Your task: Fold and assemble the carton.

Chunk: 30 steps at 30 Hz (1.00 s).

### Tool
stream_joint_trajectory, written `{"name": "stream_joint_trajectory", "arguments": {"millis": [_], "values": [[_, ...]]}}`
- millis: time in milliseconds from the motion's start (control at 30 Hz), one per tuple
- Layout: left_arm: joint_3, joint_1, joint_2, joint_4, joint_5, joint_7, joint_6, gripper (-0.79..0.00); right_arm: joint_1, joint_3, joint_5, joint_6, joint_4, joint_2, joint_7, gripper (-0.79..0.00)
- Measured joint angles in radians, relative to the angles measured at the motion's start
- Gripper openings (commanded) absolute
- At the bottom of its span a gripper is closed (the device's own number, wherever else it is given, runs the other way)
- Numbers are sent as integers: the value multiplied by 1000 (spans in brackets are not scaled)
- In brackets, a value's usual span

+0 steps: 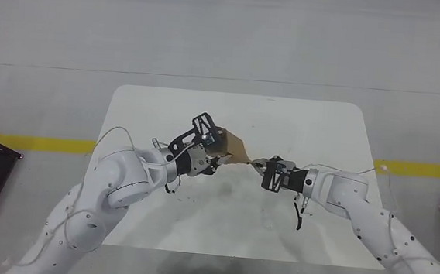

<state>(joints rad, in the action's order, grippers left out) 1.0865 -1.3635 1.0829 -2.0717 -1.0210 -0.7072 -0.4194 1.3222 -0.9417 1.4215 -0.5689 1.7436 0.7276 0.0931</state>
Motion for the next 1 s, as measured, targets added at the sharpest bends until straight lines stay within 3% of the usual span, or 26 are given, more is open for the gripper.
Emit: {"name": "stream_joint_trajectory", "arguments": {"millis": [167,233,700,1000], "values": [[-1,-3,-1,0,-9,-4,9,-409,-2,5,1,8,-22,11,24,-785],[-1,-3,-1,2,-15,-8,15,-252,-4,7,5,7,-28,14,34,-785],[-12,3,-1,1,-48,-37,45,-431,-5,0,30,-8,-51,32,76,-785],[-27,29,2,5,-62,-46,49,-366,7,-15,71,-21,-47,36,86,-785]]}}
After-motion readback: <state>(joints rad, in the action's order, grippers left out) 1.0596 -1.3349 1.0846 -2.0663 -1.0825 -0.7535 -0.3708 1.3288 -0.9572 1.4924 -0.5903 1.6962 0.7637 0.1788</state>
